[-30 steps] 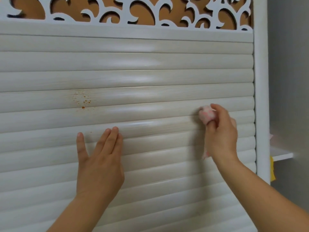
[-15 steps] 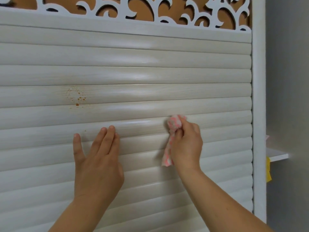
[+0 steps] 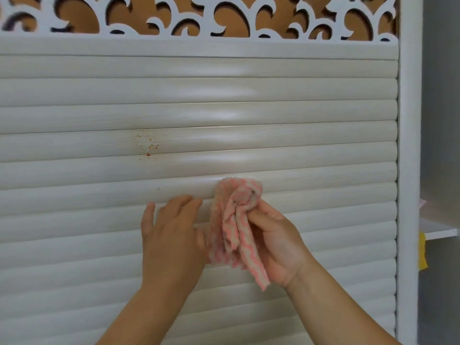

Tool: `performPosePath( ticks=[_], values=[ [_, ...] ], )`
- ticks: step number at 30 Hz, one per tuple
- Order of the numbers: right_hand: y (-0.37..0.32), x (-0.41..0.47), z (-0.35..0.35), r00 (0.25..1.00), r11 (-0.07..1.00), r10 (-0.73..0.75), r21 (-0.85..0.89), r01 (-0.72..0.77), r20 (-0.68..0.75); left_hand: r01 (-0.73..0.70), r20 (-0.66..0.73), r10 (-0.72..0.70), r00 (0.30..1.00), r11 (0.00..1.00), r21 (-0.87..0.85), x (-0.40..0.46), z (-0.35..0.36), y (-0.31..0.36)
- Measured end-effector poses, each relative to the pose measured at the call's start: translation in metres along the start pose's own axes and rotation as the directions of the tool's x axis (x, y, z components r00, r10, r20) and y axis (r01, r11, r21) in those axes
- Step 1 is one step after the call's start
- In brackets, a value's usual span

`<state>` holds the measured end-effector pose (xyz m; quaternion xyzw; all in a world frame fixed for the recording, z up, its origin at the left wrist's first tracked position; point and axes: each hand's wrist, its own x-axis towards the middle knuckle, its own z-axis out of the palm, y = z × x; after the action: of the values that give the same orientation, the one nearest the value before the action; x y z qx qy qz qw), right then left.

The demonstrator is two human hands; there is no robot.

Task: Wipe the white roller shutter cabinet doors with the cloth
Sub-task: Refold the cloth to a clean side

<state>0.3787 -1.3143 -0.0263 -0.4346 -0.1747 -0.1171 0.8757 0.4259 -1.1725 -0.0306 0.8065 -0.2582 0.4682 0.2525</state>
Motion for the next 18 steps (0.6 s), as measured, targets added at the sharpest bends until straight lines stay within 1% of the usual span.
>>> performPosePath(
  ticks=[1, 2, 3, 4, 5, 6, 7, 8, 10, 12, 14, 16, 18],
  values=[
    [0.002, -0.003, -0.001, 1.0, 1.0, 0.01, 0.012, -0.01, 0.006, 0.098, 0.038, -0.095, 0.995, 0.99, -0.102, -0.002, -0.005, 0.007],
    [0.004, -0.006, -0.002, 1.0, 1.0, 0.012, 0.022, -0.012, 0.004, 0.224, 0.12, -0.201, 0.972, 0.949, -0.223, -0.002, -0.009, 0.013],
    [0.006, -0.01, -0.002, 1.0, 0.999, 0.014, 0.031, -0.014, -0.001, 0.352, 0.214, -0.292, 0.932, 0.869, -0.349, -0.004, -0.015, 0.02],
    [0.008, -0.012, -0.002, 1.0, 0.999, 0.011, 0.043, -0.011, -0.006, 0.467, 0.321, -0.349, 0.881, 0.752, -0.465, -0.005, -0.018, 0.027],
    [0.009, -0.013, -0.003, 1.0, 0.998, 0.012, 0.059, -0.011, -0.01, 0.558, 0.424, -0.367, 0.828, 0.62, -0.551, -0.007, -0.019, 0.031],
    [0.011, -0.015, -0.003, 1.0, 0.998, 0.024, 0.062, -0.023, -0.016, 0.621, 0.5, -0.369, 0.783, 0.5, -0.603, -0.01, -0.023, 0.034],
    [0.011, -0.017, -0.003, 0.999, 0.998, 0.038, 0.049, -0.037, -0.019, 0.662, 0.553, -0.362, 0.75, 0.416, -0.624, -0.012, -0.024, 0.037],
    [0.012, -0.018, -0.004, 0.998, 0.998, 0.054, 0.018, -0.053, -0.027, 0.689, 0.588, -0.359, 0.725, 0.358, -0.63, -0.014, -0.024, 0.039],
    [0.013, -0.022, -0.005, 0.994, 0.994, 0.082, -0.068, -0.087, -0.067, 0.717, 0.617, -0.37, 0.695, 0.285, -0.636, -0.02, -0.025, 0.039],
    [0.014, -0.025, -0.007, 0.988, 0.983, 0.078, -0.153, -0.099, -0.137, 0.719, 0.623, -0.377, 0.685, 0.216, -0.66, -0.023, -0.026, 0.036],
    [0.014, -0.028, -0.008, 0.983, 0.975, 0.065, -0.197, -0.099, -0.174, 0.714, 0.628, -0.374, 0.682, 0.156, -0.682, -0.026, -0.028, 0.033],
    [0.014, -0.032, -0.007, 0.979, 0.957, 0.043, -0.274, -0.098, -0.198, 0.716, 0.62, -0.415, 0.665, 0.122, -0.687, -0.028, -0.028, 0.03],
    [0.013, -0.037, -0.003, 0.985, 0.888, 0.04, -0.447, -0.112, -0.167, 0.716, 0.595, -0.47, 0.653, 0.126, -0.686, -0.031, -0.028, 0.029]
  ],
)
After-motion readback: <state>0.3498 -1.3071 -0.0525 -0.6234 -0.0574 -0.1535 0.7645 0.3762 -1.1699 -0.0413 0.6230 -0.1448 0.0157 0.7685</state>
